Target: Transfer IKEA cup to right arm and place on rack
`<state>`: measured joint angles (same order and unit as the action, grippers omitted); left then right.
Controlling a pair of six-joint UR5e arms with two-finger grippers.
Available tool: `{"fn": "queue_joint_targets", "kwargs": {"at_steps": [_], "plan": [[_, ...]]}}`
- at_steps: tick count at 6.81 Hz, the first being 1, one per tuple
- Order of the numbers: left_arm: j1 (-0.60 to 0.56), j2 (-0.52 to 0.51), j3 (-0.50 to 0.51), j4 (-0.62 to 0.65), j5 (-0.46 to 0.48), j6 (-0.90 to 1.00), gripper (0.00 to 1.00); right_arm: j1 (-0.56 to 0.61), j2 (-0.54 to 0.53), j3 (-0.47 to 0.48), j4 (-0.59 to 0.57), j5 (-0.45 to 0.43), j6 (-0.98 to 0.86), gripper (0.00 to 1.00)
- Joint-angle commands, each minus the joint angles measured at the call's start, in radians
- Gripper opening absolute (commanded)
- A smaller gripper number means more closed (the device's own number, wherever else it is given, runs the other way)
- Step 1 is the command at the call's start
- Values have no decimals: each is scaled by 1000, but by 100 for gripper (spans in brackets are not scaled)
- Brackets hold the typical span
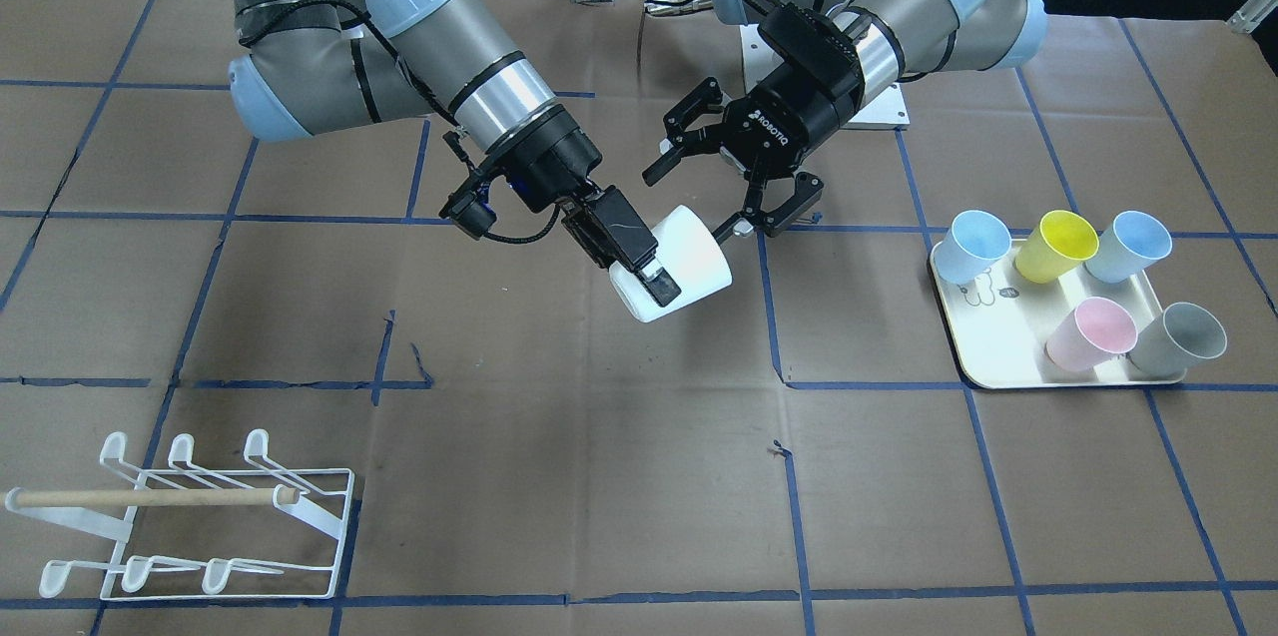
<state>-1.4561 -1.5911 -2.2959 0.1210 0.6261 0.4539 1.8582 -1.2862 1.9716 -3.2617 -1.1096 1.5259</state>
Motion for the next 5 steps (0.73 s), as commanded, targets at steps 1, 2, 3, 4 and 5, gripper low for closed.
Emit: {"fn": "queue_joint_targets", "kwargs": {"at_steps": [1, 2, 3, 4, 5], "plan": [[40, 6, -2, -10, 15, -6, 100, -40, 13, -13, -12, 4, -76, 33], [109, 7, -2, -12, 15, -4, 100, -101, 13, -19, -12, 5, -134, 31], [155, 5, 3, -29, 18, -4, 100, -158, 10, -22, -29, 2, -214, 19], [158, 8, 25, -102, 90, -1, 99, -212, 7, -19, -32, -6, -302, 14], [149, 14, 77, -194, 254, -1, 100, -261, 7, -19, -32, -9, -442, 13]]}}
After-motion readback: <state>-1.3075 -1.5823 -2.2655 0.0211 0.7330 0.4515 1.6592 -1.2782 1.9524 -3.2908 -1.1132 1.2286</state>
